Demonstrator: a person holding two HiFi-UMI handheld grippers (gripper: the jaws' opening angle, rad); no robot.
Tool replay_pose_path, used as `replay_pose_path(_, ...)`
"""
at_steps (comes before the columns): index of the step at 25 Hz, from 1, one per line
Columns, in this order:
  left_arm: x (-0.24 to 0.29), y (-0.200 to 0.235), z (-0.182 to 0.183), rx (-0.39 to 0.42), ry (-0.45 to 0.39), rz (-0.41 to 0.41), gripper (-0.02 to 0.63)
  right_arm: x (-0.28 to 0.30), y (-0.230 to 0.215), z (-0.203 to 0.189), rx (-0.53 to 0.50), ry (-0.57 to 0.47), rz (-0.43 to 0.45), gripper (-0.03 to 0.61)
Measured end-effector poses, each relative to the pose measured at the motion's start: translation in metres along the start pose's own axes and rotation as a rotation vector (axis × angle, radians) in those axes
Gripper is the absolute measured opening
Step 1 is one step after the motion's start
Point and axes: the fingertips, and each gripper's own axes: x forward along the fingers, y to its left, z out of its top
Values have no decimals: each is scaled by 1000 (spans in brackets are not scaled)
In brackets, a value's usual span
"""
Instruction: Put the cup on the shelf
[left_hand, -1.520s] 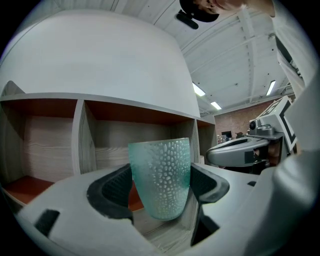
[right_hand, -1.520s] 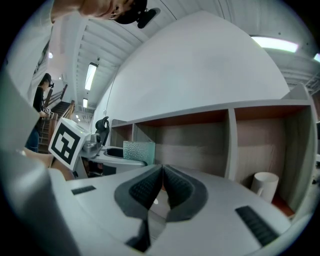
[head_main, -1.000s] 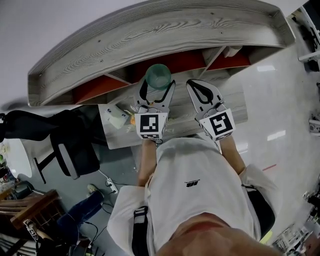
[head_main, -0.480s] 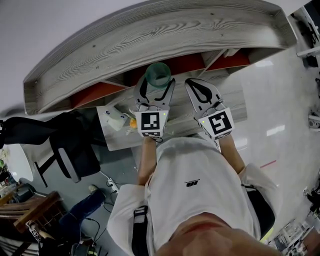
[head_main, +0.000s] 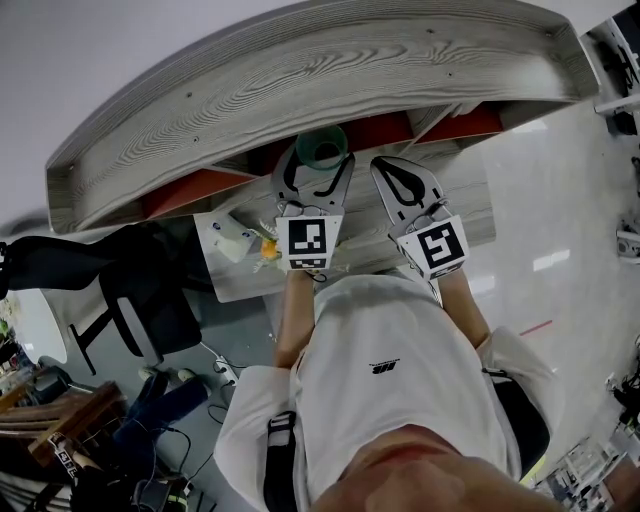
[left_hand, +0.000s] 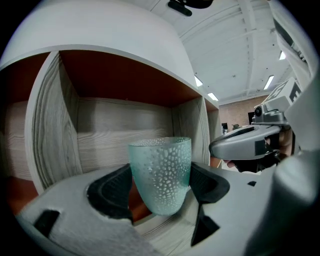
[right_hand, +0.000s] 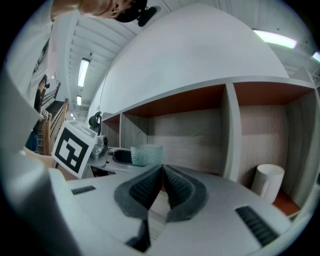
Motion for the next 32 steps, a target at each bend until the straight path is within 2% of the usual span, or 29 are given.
replay_pose_path(23, 30, 6, 3, 0, 29, -2, 373, 2, -7, 1, -5, 4, -8, 28)
replay_pose_path(32, 33, 1, 0, 28, 43, -13, 373, -6, -4, 4, -15, 2, -9, 28)
